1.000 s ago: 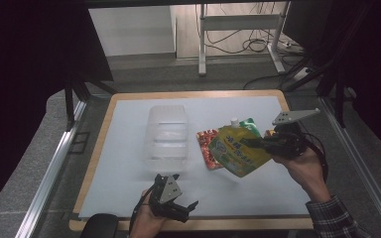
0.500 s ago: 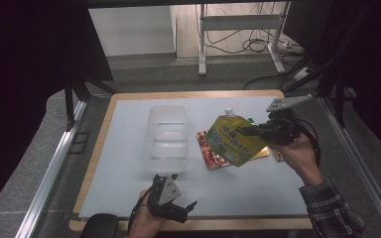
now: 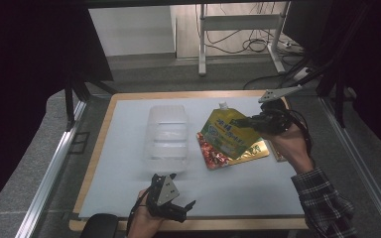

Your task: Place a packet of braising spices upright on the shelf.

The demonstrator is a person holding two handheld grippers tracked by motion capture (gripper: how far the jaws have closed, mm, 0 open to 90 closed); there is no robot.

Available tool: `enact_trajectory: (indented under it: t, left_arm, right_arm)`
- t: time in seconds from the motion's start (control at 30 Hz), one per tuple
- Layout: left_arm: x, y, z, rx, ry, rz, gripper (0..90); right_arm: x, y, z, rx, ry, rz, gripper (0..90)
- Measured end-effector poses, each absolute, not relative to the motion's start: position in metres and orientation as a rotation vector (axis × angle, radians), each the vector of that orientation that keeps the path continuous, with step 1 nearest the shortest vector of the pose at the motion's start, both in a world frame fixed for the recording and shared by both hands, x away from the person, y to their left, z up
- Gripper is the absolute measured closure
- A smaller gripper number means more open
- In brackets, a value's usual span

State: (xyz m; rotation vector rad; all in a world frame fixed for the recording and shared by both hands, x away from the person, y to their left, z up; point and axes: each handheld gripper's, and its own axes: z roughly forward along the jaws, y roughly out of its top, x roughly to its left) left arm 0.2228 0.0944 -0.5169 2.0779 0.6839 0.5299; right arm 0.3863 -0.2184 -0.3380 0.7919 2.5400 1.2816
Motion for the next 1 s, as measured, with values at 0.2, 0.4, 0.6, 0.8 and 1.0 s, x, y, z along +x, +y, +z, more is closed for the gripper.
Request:
enact_trajectory:
  t: [0.2,0.4,0.6,0.8,1.0]
  left_arm:
    - [0.223,0.096,-0.516,2.068,0.675,0.524,0.0]
    - [0.221,0.097,-0.516,2.050,0.658,0.507,0.6]
    - [0.222,0.098,-0.516,2.031,0.665,0.465,0.5]
    - [0.225,0.101,-0.516,2.005,0.684,0.421,0.6]
    - [0.226,0.104,-0.516,2.010,0.720,0.427,0.7]
  right_arm:
    - [0.395,-0.215,-0.334,0.787,2.538,1.283,89.2]
    - [0.404,-0.209,-0.333,0.767,2.536,1.295,89.2]
    - [0.416,-0.202,-0.333,0.764,2.540,1.288,89.2]
    - [0.428,-0.192,-0.333,0.742,2.541,1.294,89.2]
    - [0.439,-0.182,-0.333,0.737,2.544,1.289,89.2]
